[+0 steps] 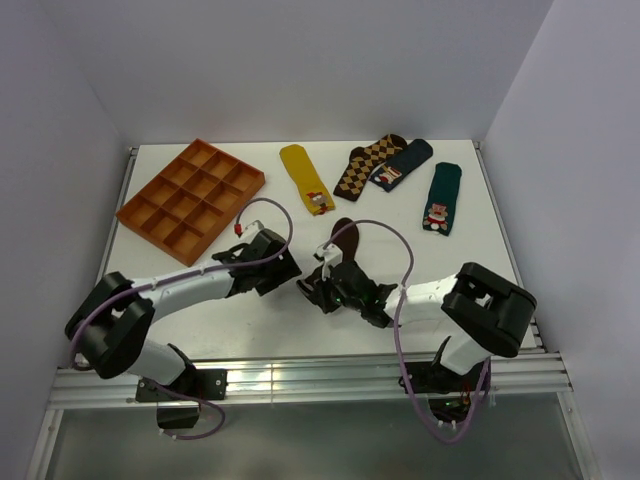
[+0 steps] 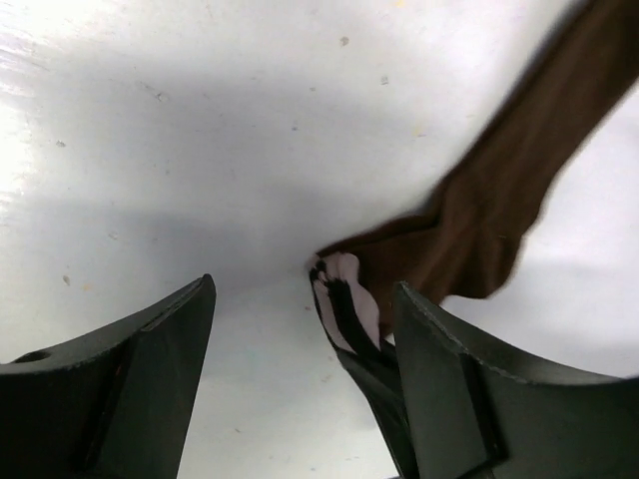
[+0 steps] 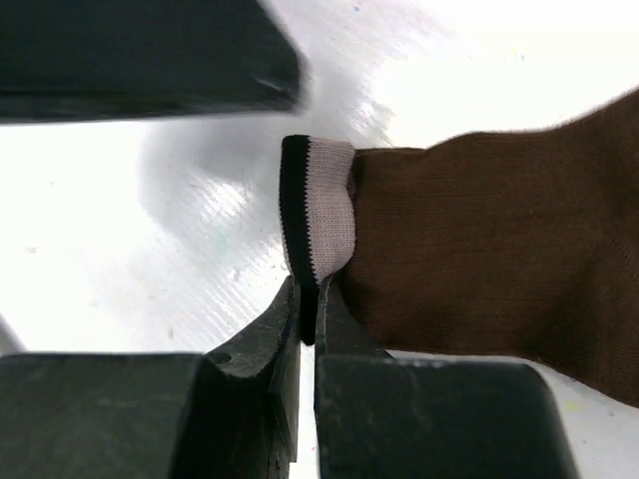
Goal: Roll the socks
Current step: Roll the sock at the center of the board.
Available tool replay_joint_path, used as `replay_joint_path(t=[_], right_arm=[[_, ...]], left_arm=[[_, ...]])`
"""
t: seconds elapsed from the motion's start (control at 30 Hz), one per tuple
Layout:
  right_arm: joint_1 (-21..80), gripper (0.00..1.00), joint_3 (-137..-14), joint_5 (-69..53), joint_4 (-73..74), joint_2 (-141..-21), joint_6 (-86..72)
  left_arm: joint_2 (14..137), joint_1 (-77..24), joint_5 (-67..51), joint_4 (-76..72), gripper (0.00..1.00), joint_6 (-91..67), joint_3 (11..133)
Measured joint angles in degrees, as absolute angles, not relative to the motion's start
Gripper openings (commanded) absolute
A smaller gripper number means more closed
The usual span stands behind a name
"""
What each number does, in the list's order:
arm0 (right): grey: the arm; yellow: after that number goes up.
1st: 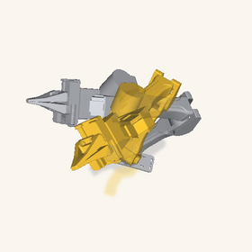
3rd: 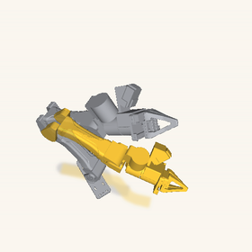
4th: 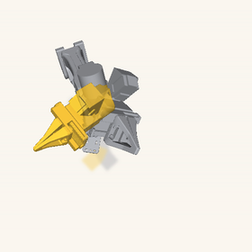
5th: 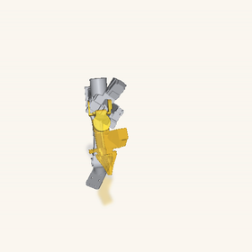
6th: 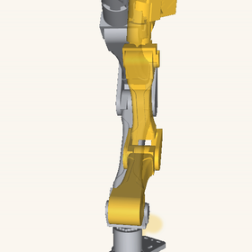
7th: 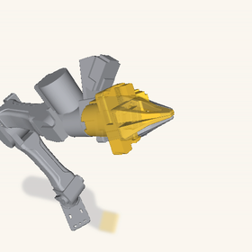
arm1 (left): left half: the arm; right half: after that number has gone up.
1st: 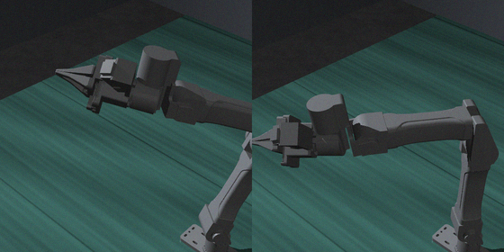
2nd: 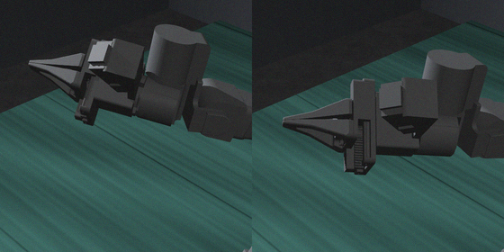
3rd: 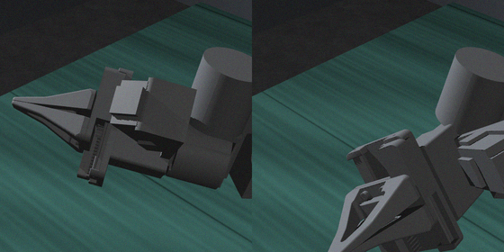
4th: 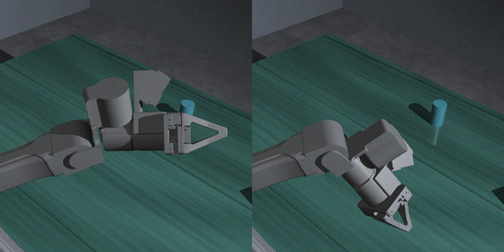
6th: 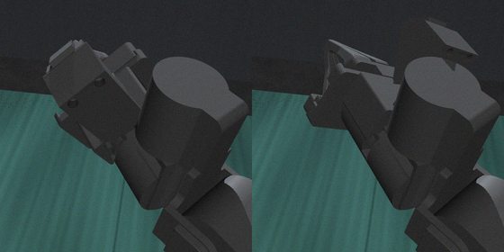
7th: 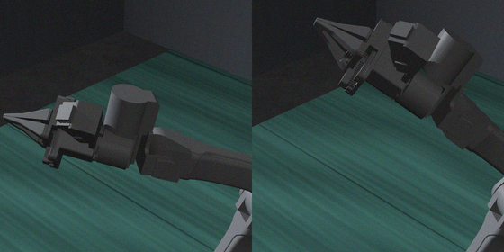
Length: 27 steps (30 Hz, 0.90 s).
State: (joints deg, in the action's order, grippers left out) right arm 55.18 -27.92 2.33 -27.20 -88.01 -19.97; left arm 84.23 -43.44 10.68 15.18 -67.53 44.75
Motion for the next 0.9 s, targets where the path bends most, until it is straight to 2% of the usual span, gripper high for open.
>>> replay_joint_path(t=[0.33,0.67,0.9], right_arm=[[45.2,0.00,-22.8,-14.8,-34.6,-88.0,-35.1],[38.8,0.00,-17.6,-26.4,-52.3,-97.3,-51.7],[37.9,0.00,-17.5,-28.6,-57.1,-100.9,-57.3]], left_arm=[[71.7,-43.4,11.6,5.3,0.75,-72.7,33.6],[76.3,-45.1,9.5,-1.4,0.71,-73.5,32.1],[79.7,-47.4,8.5,-3.1,0.69,-75.2,32.1]])
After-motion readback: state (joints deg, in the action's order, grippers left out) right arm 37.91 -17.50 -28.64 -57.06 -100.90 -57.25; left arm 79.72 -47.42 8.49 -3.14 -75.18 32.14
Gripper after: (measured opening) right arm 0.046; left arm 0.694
